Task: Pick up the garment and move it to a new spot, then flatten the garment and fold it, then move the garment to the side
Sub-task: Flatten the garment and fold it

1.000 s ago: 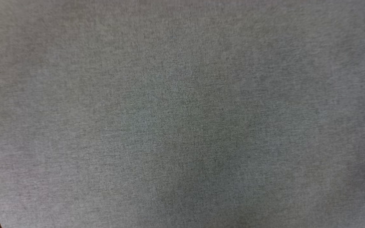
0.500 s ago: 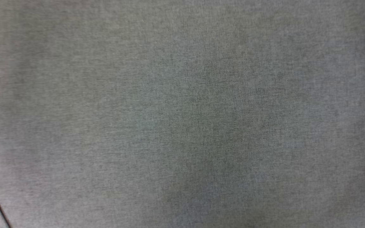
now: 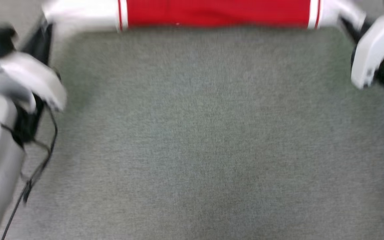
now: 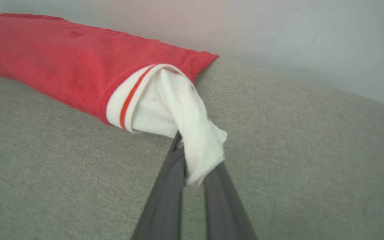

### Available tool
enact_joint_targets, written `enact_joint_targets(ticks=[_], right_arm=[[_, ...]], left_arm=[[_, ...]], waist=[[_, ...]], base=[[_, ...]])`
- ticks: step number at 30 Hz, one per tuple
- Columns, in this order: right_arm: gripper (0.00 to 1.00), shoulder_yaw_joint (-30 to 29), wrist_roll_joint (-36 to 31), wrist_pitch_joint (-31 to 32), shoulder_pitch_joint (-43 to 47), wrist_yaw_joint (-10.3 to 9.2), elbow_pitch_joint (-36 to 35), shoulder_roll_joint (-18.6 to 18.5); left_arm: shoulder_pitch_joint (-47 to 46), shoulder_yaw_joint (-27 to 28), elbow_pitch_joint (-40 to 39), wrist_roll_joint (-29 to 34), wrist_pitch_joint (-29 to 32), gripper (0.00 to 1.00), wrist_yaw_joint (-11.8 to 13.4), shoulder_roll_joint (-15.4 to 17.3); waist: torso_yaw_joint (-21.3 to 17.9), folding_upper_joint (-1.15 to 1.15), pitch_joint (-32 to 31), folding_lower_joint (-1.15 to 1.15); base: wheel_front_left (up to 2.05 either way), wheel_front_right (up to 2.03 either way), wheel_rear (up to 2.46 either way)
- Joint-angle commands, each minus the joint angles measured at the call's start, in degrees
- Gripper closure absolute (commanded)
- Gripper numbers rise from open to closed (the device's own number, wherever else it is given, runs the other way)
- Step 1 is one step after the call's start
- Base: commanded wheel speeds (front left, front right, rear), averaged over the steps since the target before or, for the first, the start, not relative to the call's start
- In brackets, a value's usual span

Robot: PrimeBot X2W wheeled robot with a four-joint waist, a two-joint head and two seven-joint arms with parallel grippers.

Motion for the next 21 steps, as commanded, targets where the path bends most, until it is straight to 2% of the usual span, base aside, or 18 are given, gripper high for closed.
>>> enact_joint_targets(ticks=[1,9,21], right_arm=[[1.00,0.1,1.0,0.9,2.1,-0.06,-0.4,-1.1],[1.00,-0.2,7.5,9.5,15.4,-0.09,-2.3,-4.9],[1.00,-8.1,12.2,17.6,33.6,-0.10,-7.3,-6.9]], left_arm=[[2.3,-0.2,-0.7,-0.4,0.4,1.00,0.5,0.5],[18.4,-2.7,-8.7,-2.6,7.1,1.00,3.3,4.8],[40.3,-3.2,-25.7,-9.3,14.8,1.00,9.1,12.3]], waist=[[0.5,0.00,-4.0,0.00],[1.1,0.00,-12.8,0.00],[0.5,0.00,-21.0,0.00]], base=[[0.00,0.00,0.00],[0.00,0.00,0.00],[0.00,0.00,0.00]])
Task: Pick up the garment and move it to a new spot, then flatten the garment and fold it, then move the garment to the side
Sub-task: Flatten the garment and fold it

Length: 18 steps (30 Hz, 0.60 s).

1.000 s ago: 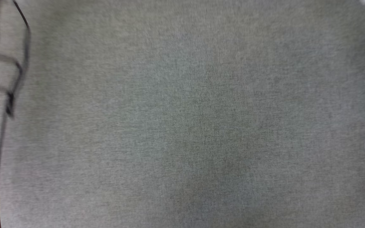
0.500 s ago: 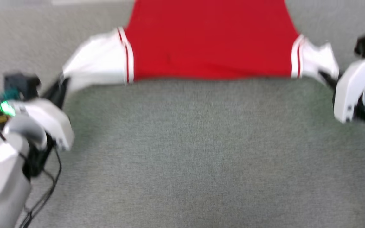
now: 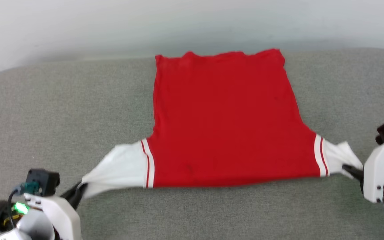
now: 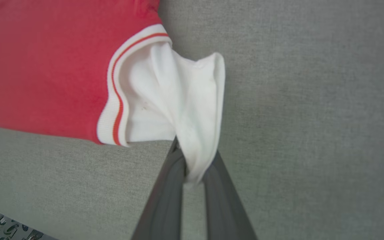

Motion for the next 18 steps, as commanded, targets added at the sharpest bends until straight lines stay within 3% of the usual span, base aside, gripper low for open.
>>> enact_joint_targets(ticks=[1,11,18], right_arm=[[1.00,-1.4,0.3,0.7,2.6,-0.14,-0.7,-1.0],[1.00,-11.4,-2.3,6.2,19.6,-0.12,-11.2,1.4],[1.00,-17.1,-5.2,9.8,26.6,-0.11,-17.6,4.8]], left_arm=[[2.1,0.3,-1.2,-0.8,0.5,1.00,1.1,1.0],[13.4,-1.4,-11.0,-4.8,2.8,1.00,5.0,1.7],[16.1,-1.8,-13.3,-6.2,2.7,1.00,5.0,1.5]], waist=[[-0.2,0.00,-1.1,0.02],[0.1,0.00,-2.9,0.02],[-0.1,0.00,-2.8,0.02]], base=[[0.00,0.00,0.00],[0.00,0.00,0.00],[0.00,0.00,0.00]])
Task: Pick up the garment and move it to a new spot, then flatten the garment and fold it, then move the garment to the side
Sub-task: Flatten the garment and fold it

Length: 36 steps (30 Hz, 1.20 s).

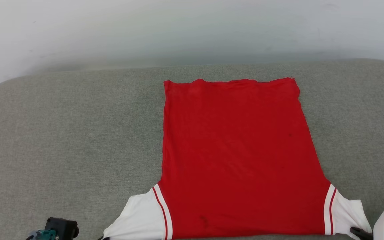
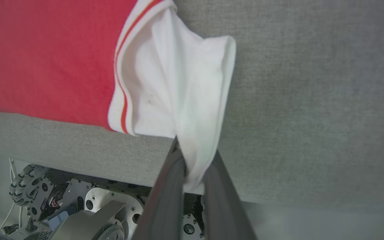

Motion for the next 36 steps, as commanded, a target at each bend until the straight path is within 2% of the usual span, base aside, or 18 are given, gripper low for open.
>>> enact_joint_targets(ticks=[1,3,4,5,6,8,10,14,19,23,27,30,36], right_arm=[[1.00,-0.6,-0.4,0.3,0.8,-0.08,-0.2,0.4],[1.00,-2.1,-1.3,1.9,1.7,-0.07,-1.5,2.0],[0.89,-3.1,-2.1,2.4,1.6,-0.07,-2.3,2.5],[0.16,-4.1,-2.9,2.7,1.3,-0.07,-3.3,2.9],[0.00,-4.9,-3.1,3.9,1.2,-0.07,-3.8,3.7],[0.00,-5.4,-3.5,5.5,0.3,-0.05,-6.5,4.2],[0.00,-6.8,-3.3,7.1,-0.9,-0.05,-9.1,4.3],[0.00,-11.1,-2.1,10.8,-4.9,-0.05,-14.4,6.0],[0.00,-13.5,-5.3,15.3,-14.6,-0.05,-17.0,6.5],[0.00,-14.6,-8.8,19.5,-24.7,-0.05,-15.0,5.4],[0.00,-15.0,-13.1,21.5,-35.2,-0.05,-11.1,3.8],[0.00,-14.6,-17.7,20.0,-41.9,-0.05,-7.4,2.0],[0.00,-14.2,-25.5,10.6,-51.7,-0.05,1.3,-0.3]], left_arm=[[0.5,0.4,-0.1,-0.3,-0.3,1.00,0.1,-0.2],[0.5,0.6,-0.8,-0.4,-0.7,1.00,-0.3,-0.1],[0.5,0.6,-1.1,-0.5,-0.9,1.00,-0.4,-0.1],[0.3,0.4,-1.6,-0.4,-0.8,1.00,-0.7,0.0],[0.1,0.2,-2.0,-0.3,-0.5,1.00,-0.8,0.1],[-0.5,0.0,-3.1,0.0,-0.2,1.00,-1.2,0.1],[-0.9,0.8,-5.0,-2.3,-0.7,1.00,-0.9,-1.8],[-2.7,1.1,-9.5,-2.3,0.3,1.00,-1.4,-1.5],[-4.4,1.0,-14.4,-2.1,2.1,1.00,-2.3,-0.2],[-6.1,0.5,-18.0,-0.1,3.0,1.00,-2.8,0.9],[-8.2,-0.5,-20.5,1.9,3.4,1.00,-3.7,0.2],[-9.9,-1.5,-21.4,3.0,3.5,1.00,-4.3,-0.9],[-12.4,-2.9,-20.2,4.4,2.9,1.00,-5.7,-3.0]], waist=[[-0.1,0.00,0.1,0.01],[-0.1,0.00,0.3,0.01],[0.0,0.00,0.4,0.01],[0.0,0.00,0.6,0.01],[0.1,0.00,0.9,0.01],[0.4,0.00,1.4,0.01],[0.9,0.00,2.2,0.01],[3.0,0.00,5.1,0.01],[6.4,0.00,10.4,0.01],[9.7,0.00,15.6,0.01],[12.8,0.00,20.3,0.01],[14.9,0.00,23.2,0.01],[17.9,0.00,26.8,0.01]], base=[[0.00,0.00,0.00],[0.00,0.00,0.00],[0.00,0.00,0.00],[0.00,0.00,0.00],[0.00,0.00,0.00],[0.00,0.00,0.00],[0.00,0.00,0.00],[0.00,0.00,0.00],[0.00,0.00,0.00],[0.00,0.00,0.00],[0.00,0.00,0.00],[0.00,0.00,0.00],[0.00,0.00,0.00]])
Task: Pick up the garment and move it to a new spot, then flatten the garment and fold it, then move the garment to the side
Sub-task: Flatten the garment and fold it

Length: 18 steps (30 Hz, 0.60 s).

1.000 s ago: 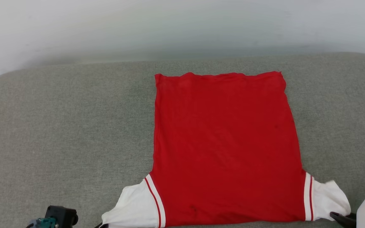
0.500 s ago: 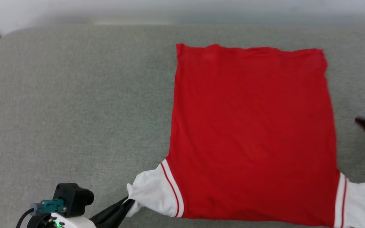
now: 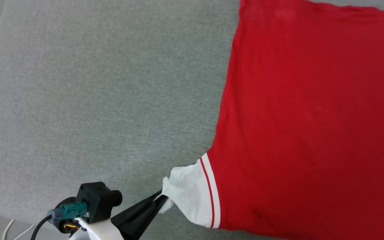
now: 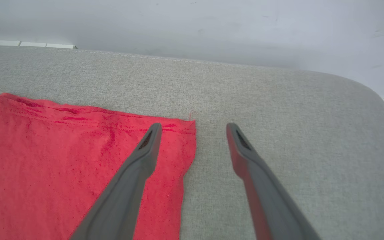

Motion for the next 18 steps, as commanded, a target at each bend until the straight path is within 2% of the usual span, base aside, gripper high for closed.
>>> enact_joint_targets(ticks=[1,4,8,17,18], right_arm=[[0.00,0.0,-0.7,-1.1,-1.3,-0.02,1.2,-0.1],[0.00,-1.7,-2.6,-2.4,-4.2,-0.03,6.6,1.2],[0.00,-3.5,-4.6,-0.2,-6.8,-0.02,11.9,2.2],[0.00,-7.9,-9.2,8.2,-5.7,-0.03,16.6,5.8],[0.52,-7.9,-9.2,8.7,-5.4,-0.03,16.5,6.2]], left_arm=[[-1.0,-0.1,0.2,0.3,-0.3,1.00,-0.2,-0.4],[-1.7,-0.2,1.1,0.7,-0.8,1.00,-0.7,-1.0],[-2.3,-0.4,2.0,0.7,-1.4,1.00,-1.3,-1.6],[-3.1,-0.6,3.3,0.7,-1.8,1.00,-2.0,-2.1],[-3.1,-0.6,3.5,0.7,-1.8,1.00,-2.0,-2.1]], waist=[[2.6,0.00,2.6,-0.02],[3.4,0.00,3.7,-0.02],[4.2,0.00,4.8,-0.02],[4.4,0.00,5.8,-0.02],[4.3,0.00,5.7,-0.02]], base=[[0.00,0.00,0.00],[0.00,0.00,0.00],[0.00,0.00,0.00],[0.00,0.00,0.00],[0.00,0.00,0.00]])
